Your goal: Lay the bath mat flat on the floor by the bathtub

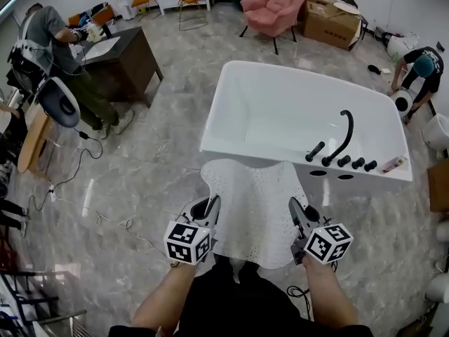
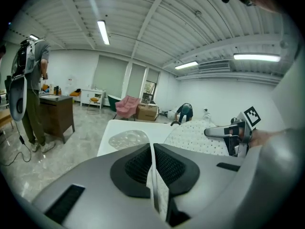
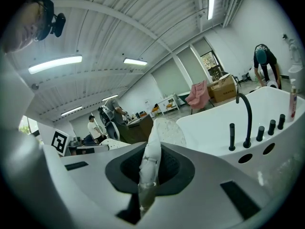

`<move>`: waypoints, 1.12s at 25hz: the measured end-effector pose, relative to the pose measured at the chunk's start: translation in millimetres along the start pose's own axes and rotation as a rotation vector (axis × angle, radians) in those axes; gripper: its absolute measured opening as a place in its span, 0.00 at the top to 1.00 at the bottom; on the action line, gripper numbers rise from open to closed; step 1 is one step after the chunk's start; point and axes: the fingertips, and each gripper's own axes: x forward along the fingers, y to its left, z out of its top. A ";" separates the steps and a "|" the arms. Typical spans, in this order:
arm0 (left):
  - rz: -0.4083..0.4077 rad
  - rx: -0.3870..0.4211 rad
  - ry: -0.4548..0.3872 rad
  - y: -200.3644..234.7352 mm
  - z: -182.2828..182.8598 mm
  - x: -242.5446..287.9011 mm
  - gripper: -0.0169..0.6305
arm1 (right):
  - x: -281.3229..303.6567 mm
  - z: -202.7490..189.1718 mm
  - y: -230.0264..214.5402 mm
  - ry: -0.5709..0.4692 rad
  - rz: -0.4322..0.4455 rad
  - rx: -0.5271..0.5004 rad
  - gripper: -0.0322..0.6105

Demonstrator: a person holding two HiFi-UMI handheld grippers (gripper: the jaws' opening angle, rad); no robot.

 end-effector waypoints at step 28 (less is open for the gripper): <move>-0.034 -0.035 0.114 69.4 -56.9 18.0 0.95 | 37.3 -58.2 -4.0 0.042 -0.097 0.066 0.90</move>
